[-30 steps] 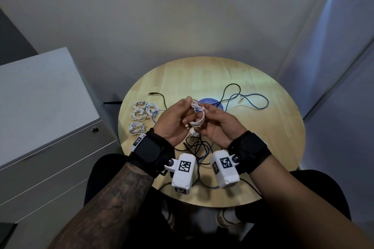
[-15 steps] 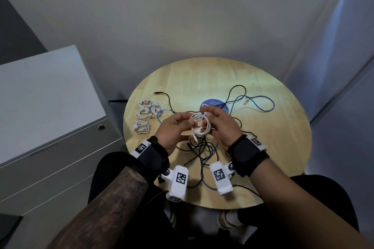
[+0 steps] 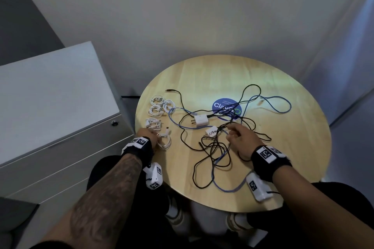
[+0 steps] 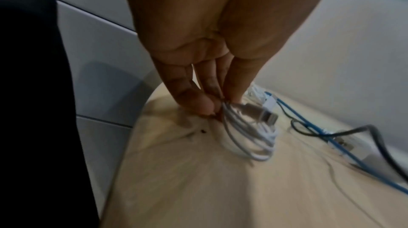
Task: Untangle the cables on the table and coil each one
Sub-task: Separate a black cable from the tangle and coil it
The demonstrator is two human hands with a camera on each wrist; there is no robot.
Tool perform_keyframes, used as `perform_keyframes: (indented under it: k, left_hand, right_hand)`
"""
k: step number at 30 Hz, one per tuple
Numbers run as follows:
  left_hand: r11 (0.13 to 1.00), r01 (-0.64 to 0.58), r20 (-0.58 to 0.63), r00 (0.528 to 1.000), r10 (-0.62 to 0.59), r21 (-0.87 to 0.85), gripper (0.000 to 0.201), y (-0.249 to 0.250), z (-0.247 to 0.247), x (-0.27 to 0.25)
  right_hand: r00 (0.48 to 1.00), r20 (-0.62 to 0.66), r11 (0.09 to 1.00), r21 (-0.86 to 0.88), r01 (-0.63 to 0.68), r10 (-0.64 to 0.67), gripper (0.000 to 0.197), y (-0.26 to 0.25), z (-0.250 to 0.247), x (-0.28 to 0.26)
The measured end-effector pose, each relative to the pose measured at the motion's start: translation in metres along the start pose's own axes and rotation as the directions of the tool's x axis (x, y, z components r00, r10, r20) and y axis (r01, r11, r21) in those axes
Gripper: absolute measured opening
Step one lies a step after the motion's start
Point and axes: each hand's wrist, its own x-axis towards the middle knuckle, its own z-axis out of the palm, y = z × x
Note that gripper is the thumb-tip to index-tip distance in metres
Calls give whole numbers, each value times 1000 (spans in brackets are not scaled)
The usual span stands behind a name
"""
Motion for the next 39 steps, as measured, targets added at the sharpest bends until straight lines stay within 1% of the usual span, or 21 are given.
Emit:
perform_keyframes:
  k: [3,6,9,11,14,16,19,22,24,26,27,30,32,34,36,38,39]
  left_hand:
    - [999,-23,-70,997,26,43,17,2,4,0]
    - [997,-43,-83,995,47,58,18,3,5,0]
    - [999,-38,-85,996,36,-15,13,4,3,0]
    - [997,-36,-100,995,28,-73,18,4,1,-1]
    - [991,-11,-76,997,1,-131,25,4,-3,-2]
    - [993,2,-56,998,-9,-122,28,3,-4,-2]
    - [992,30,-32,999,-34,-120,27,1,-5,0]
    - [991,57,2,998,-57,-120,29,-7,0,7]
    - [995,41,20,999,-40,-86,23,-11,7,8]
    - [999,11,11,1000,-11,-40,18,-13,13,5]
    - [1000,3,4,1000,-3,-18,19,-13,16,3]
    - [1000,-17,-15,1000,16,-9,20,-17,24,-2]
    - [998,-38,-42,998,35,-54,15,-20,26,-5]
    - [985,-46,-61,998,36,-169,13,-22,25,-13]
    - [952,-35,-48,999,21,-304,12,-22,25,-22]
    - [920,-29,-33,999,18,-390,7,-20,24,-29]
    - [905,-29,-24,999,21,-425,6,-18,25,-32]
  right_hand:
    - [999,28,999,-48,-17,18,31,5,2,3]
    - [998,56,995,-93,-24,29,29,10,7,4]
    - [998,61,994,-109,-16,23,26,11,8,2]
    - [998,63,994,-112,-12,19,27,10,8,1]
    - [998,53,995,-103,-16,22,29,8,7,1]
    - [998,56,994,-103,-21,27,30,5,6,0]
    - [998,59,994,-107,-15,21,28,0,4,-2]
    - [999,41,997,-75,28,-25,28,-7,3,-6]
    - [996,7,994,-68,87,-87,26,-14,2,-8]
    - [989,-27,986,-82,145,-148,24,-24,2,-8]
    - [984,-38,982,-81,168,-171,24,-31,4,-8]
    - [969,-37,968,-70,240,-243,25,-53,15,-9]
    - [960,-6,957,-69,280,-281,22,-68,28,-10]
    - [963,48,962,-49,268,-265,20,-82,42,-9]
    - [972,131,978,-53,202,-194,18,-95,60,-7]
    - [973,196,986,-94,139,-119,22,-105,80,-5]
    - [974,215,994,-62,87,-72,25,-109,90,-5]
